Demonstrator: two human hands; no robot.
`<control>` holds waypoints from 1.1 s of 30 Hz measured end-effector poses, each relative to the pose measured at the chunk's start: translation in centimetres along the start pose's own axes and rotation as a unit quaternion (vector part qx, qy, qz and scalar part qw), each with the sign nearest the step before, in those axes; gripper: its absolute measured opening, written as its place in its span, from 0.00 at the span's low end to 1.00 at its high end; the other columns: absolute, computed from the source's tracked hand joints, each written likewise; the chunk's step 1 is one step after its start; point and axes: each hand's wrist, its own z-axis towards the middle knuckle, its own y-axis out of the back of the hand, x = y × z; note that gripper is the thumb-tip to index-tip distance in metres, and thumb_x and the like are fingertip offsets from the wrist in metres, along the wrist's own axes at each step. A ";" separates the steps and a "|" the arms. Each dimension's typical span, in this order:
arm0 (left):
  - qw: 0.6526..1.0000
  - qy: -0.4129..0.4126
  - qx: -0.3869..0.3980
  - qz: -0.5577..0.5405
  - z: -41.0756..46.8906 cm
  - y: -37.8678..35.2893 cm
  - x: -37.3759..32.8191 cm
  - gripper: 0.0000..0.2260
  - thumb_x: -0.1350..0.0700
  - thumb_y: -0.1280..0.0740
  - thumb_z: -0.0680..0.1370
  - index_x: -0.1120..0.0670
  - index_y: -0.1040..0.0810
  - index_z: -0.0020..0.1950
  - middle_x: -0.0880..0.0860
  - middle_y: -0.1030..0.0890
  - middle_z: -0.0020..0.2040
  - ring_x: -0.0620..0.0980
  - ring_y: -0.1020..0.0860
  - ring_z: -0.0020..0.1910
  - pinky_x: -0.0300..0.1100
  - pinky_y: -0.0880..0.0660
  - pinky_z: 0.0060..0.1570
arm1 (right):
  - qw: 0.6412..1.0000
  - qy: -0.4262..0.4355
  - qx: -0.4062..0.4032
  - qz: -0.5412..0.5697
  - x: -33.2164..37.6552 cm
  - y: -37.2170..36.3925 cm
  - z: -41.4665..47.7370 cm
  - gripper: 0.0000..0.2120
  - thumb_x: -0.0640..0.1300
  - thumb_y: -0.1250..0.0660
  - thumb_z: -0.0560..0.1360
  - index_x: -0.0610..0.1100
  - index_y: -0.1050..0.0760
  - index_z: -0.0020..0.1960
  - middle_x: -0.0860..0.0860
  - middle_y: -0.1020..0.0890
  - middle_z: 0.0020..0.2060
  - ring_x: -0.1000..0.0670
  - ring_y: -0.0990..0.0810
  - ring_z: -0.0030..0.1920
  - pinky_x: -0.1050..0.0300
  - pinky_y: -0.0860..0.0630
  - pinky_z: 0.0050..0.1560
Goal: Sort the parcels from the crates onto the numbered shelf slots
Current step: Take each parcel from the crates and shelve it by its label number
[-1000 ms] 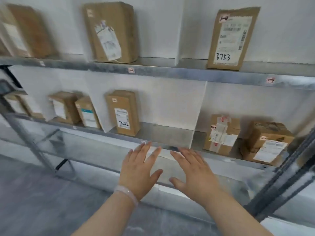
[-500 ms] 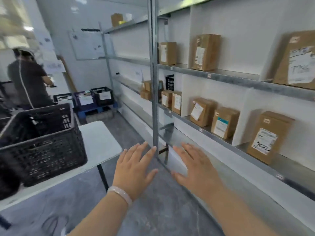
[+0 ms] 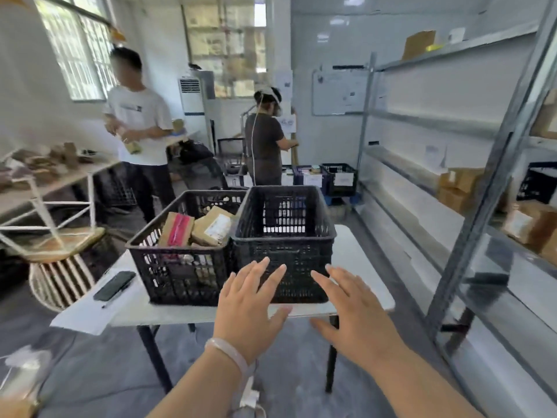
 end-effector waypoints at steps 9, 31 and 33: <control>0.996 0.091 -0.009 0.009 4.2 -4.1 12.4 0.30 0.43 0.25 0.70 0.46 0.26 0.71 0.52 0.25 0.70 0.56 0.26 0.68 0.56 0.29 0.64 | 0.993 0.095 0.034 0.065 4.0 -8.5 14.6 0.34 0.64 0.41 0.76 0.60 0.52 0.78 0.56 0.48 0.78 0.54 0.54 0.77 0.54 0.57 0.76; 0.966 0.203 0.146 -0.067 21.7 -16.2 34.1 0.31 0.41 0.36 0.78 0.39 0.46 0.79 0.47 0.45 0.79 0.50 0.48 0.78 0.45 0.49 0.75 | 0.989 0.068 0.095 0.092 3.7 -20.7 41.8 0.34 0.61 0.39 0.77 0.57 0.49 0.78 0.55 0.47 0.77 0.54 0.52 0.77 0.56 0.54 0.76; 0.960 0.199 0.177 -0.091 23.4 -17.9 35.7 0.32 0.43 0.35 0.78 0.39 0.47 0.79 0.49 0.46 0.79 0.51 0.50 0.78 0.47 0.49 0.75 | 0.991 0.043 0.091 0.086 3.6 -21.5 43.0 0.34 0.61 0.39 0.77 0.57 0.49 0.78 0.55 0.47 0.77 0.54 0.51 0.77 0.56 0.54 0.76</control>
